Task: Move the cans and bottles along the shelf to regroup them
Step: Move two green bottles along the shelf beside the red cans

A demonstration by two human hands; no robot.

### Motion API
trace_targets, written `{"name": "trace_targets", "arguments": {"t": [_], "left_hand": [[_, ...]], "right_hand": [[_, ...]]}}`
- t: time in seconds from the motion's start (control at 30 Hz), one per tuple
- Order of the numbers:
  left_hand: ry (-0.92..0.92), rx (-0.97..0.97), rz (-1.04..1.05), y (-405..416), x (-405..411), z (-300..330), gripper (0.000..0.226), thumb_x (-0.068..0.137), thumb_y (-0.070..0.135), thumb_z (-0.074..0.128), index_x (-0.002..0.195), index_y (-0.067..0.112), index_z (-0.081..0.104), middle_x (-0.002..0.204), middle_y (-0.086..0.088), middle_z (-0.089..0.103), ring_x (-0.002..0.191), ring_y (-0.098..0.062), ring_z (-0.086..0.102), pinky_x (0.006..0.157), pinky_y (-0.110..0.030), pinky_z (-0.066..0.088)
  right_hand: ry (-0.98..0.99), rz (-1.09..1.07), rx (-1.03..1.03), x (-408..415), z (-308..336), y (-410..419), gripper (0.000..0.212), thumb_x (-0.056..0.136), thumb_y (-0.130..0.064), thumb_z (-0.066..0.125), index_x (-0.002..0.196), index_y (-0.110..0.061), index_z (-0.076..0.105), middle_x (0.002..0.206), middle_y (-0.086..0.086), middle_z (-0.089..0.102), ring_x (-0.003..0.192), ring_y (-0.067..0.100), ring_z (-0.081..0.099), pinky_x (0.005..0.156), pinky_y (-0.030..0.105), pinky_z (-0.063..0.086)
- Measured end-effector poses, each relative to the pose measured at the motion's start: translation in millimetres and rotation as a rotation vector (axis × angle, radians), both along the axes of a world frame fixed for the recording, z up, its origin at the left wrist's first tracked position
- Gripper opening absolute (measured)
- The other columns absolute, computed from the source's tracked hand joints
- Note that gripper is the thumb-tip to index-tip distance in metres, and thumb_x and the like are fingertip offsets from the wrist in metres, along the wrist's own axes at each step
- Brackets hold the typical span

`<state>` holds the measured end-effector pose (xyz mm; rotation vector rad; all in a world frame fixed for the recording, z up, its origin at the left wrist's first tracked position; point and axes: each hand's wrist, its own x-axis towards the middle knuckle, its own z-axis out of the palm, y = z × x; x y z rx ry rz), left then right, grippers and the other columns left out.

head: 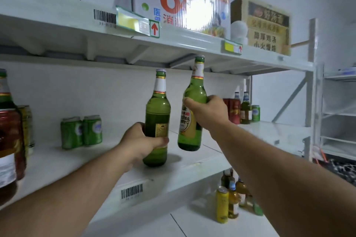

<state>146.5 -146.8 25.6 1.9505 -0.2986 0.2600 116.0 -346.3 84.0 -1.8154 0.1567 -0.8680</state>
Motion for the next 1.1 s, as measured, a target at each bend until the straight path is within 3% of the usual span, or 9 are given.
{"name": "trace_targets", "arguments": {"t": [0.13,0.53,0.67,0.77,0.9,1.0,1.1], "left_hand": [[-0.002,-0.008,-0.088,-36,-15,3,0.058,0.071,0.028,0.095,0.119,0.02,0.064,0.111,0.0,0.073,0.103,-0.021,0.068,0.084,-0.033,0.053],[0.004,-0.049,-0.216,-171,-24,7,0.059,0.07,0.029,0.096,0.119,0.021,0.064,0.11,0.0,0.075,0.102,-0.022,0.07,0.093,-0.042,0.057],[-0.001,-0.059,-0.217,-221,-25,7,0.059,0.069,0.03,0.096,0.118,0.023,0.064,0.11,0.001,0.075,0.1,-0.02,0.07,0.085,-0.038,0.057],[-0.001,-0.073,-0.209,-256,-24,5,0.057,0.072,0.03,0.094,0.118,0.023,0.063,0.109,0.002,0.074,0.098,-0.017,0.068,0.07,-0.03,0.051],[0.003,-0.077,-0.193,-295,-16,2,0.059,0.07,0.032,0.095,0.119,0.023,0.063,0.11,0.002,0.074,0.102,-0.019,0.069,0.078,-0.033,0.052],[0.017,-0.077,-0.178,-317,-6,1,0.058,0.07,0.032,0.095,0.118,0.023,0.064,0.11,0.001,0.074,0.102,-0.019,0.069,0.076,-0.031,0.052],[0.02,-0.071,-0.164,-337,9,3,0.06,0.068,0.034,0.095,0.119,0.023,0.065,0.11,0.001,0.075,0.103,-0.021,0.07,0.087,-0.038,0.058]], "right_hand": [[-0.008,-0.078,0.0,-28,3,-34,0.058,0.068,-0.057,0.081,0.103,-0.016,0.062,0.09,0.002,0.07,0.076,0.02,0.072,0.072,0.041,0.063],[-0.026,-0.184,-0.048,-65,12,-153,0.053,0.064,-0.06,0.077,0.095,-0.019,0.066,0.085,0.0,0.073,0.073,0.019,0.073,0.07,0.042,0.063],[-0.021,-0.174,-0.06,-63,15,-205,0.05,0.067,-0.058,0.078,0.095,-0.019,0.066,0.085,0.001,0.073,0.073,0.019,0.073,0.071,0.042,0.063],[-0.021,-0.151,-0.071,-57,14,-242,0.05,0.068,-0.058,0.079,0.095,-0.019,0.065,0.084,0.001,0.073,0.072,0.019,0.073,0.071,0.043,0.063],[-0.013,-0.138,-0.078,-44,11,-283,0.051,0.067,-0.058,0.078,0.096,-0.019,0.065,0.085,0.001,0.073,0.072,0.019,0.073,0.071,0.043,0.063],[0.0,-0.121,-0.078,-30,9,-306,0.052,0.065,-0.059,0.078,0.096,-0.019,0.065,0.084,0.0,0.073,0.071,0.018,0.073,0.07,0.042,0.063],[0.008,-0.107,-0.068,-10,6,-327,0.054,0.065,-0.061,0.078,0.096,-0.019,0.065,0.083,-0.001,0.073,0.07,0.018,0.074,0.07,0.042,0.063]]}}
